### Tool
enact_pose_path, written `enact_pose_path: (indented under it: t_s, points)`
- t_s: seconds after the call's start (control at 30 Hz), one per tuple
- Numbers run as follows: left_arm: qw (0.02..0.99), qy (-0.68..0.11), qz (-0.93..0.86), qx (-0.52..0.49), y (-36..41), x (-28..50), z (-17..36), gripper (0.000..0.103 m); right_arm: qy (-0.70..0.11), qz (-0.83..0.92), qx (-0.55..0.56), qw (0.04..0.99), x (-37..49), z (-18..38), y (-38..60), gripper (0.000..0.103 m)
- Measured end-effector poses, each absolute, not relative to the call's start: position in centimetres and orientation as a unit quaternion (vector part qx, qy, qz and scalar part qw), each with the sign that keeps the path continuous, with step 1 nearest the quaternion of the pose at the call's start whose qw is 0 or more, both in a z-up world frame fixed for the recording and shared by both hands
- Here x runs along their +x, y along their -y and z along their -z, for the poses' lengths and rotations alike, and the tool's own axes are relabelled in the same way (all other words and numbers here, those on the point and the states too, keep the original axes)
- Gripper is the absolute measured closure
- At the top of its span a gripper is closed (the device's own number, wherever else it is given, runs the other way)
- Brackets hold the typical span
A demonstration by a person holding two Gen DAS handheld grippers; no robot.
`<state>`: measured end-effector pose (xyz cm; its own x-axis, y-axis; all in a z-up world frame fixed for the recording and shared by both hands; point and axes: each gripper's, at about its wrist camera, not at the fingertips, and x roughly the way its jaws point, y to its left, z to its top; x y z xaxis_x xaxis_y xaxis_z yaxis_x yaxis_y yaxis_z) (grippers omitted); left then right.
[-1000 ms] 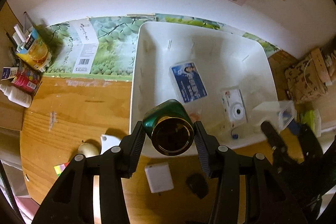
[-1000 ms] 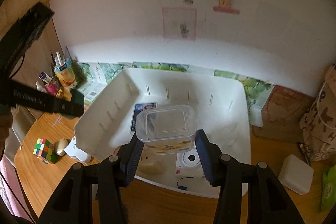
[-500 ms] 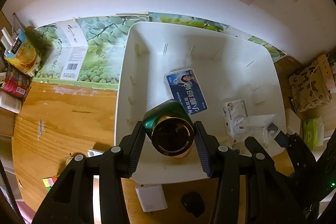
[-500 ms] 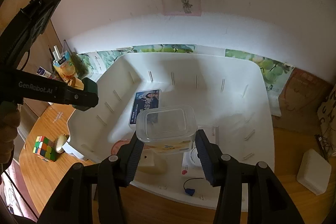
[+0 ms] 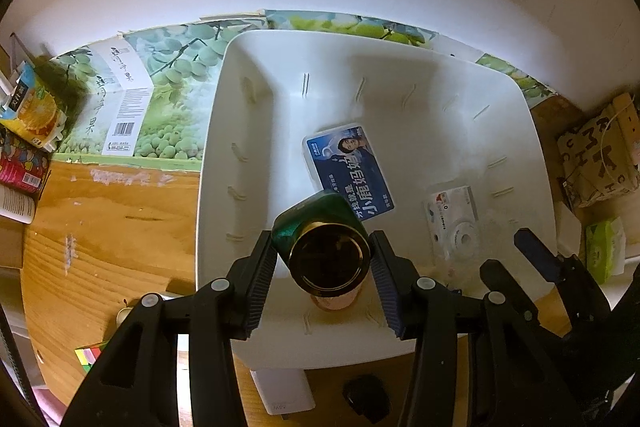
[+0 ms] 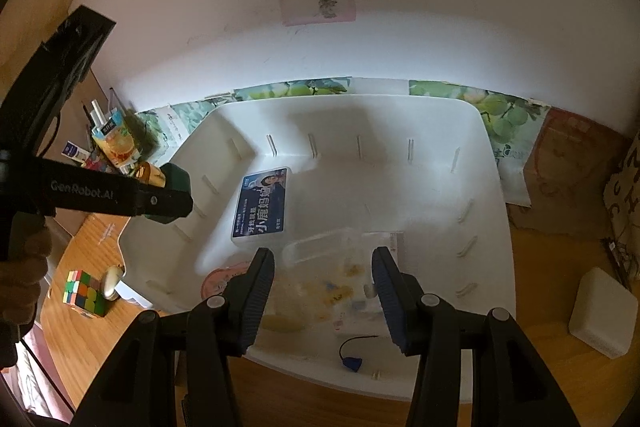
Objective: Organize rigid objects
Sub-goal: 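Lower the jar and container into the bin and open both tools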
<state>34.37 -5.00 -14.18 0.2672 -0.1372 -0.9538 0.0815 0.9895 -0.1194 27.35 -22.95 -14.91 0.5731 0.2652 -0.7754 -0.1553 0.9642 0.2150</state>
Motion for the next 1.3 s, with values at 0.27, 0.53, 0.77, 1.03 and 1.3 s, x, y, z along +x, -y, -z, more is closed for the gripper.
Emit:
enact_pose_path:
  t_s: [0.27, 0.53, 0.77, 1.03, 1.3]
  points:
    - [0.802, -0.593, 0.068, -0.016, 5.2, 34.1, 13.7, 0.041, -0.443, -0.115, 0.072, 0.886, 27.1, 14.6, 23.4, 0.043]
    - [0.83, -0.553, 0.067, -0.023, 4.7, 33.1, 11.1, 0.029, -0.432, -0.115, 0.08, 0.891, 26.5, 13.6, 23.6, 0.039]
    - [0.86, -0.508, 0.057, -0.016, 4.1, 31.3, 8.8, 0.029, -0.42, -0.114, 0.095, 0.895, 25.4, 12.1, 23.8, 0.033]
    - [0.888, -0.457, 0.056, 0.003, 3.6, 28.5, 6.2, 0.026, -0.403, -0.111, 0.101, 0.903, 23.8, 9.6, 23.6, 0.027]
    - [0.899, -0.435, 0.052, -0.001, 2.0, 26.2, 5.0, 0.026, -0.387, -0.111, 0.129, 0.906, 22.0, 7.5, 23.9, 0.024]
